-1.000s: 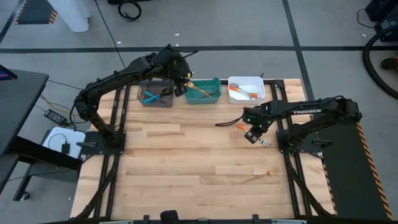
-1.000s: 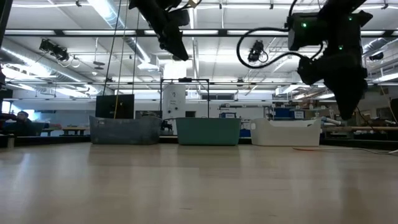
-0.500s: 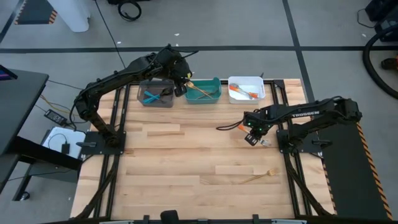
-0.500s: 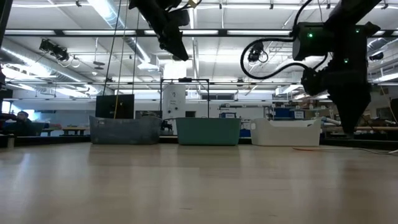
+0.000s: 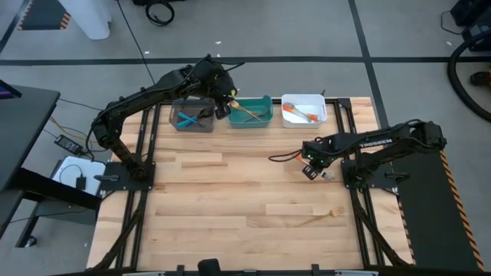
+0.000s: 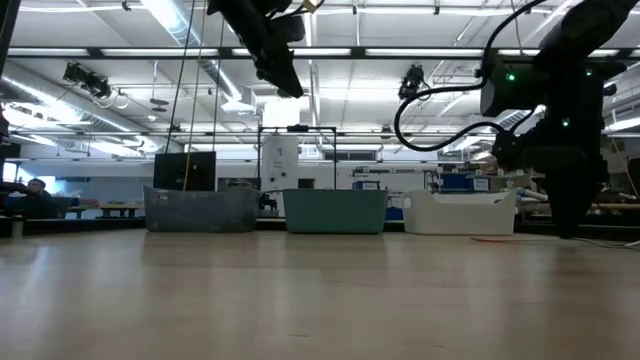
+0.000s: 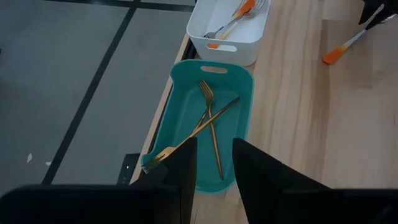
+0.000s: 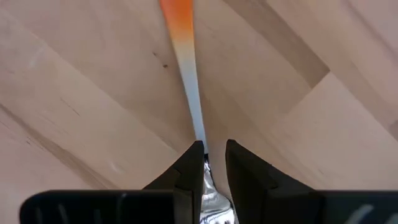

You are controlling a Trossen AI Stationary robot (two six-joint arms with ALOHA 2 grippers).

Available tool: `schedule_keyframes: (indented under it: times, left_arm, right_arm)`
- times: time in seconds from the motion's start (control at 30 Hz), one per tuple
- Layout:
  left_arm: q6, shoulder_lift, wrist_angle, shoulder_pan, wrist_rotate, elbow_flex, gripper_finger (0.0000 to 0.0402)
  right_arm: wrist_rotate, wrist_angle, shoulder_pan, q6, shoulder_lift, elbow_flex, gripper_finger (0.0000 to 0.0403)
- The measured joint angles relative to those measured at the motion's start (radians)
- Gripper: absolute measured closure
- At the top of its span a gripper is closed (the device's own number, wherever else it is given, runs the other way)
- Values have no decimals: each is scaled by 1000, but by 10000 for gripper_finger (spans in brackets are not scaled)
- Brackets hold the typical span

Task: Sort silverware by color (type)
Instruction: Put the orange fork into the white bin

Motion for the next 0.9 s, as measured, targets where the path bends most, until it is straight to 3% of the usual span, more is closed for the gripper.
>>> schedule_keyframes:
  times: [0.23, 0.57, 0.8, 0.9]
  left_arm:
    - [-18, 0, 0, 0, 0, 0, 290]
    - [-19, 0, 2, 0, 0, 0, 290]
    - [-18, 0, 2, 0, 0, 0, 290]
    - [-18, 0, 2, 0, 0, 0, 290]
  right_arm:
    - [27, 18, 0, 19, 21, -7, 328]
    - [106, 42, -2, 54, 171, 14, 329]
    - [101, 36, -9, 53, 149, 33, 389]
    - [84, 35, -10, 52, 149, 35, 389]
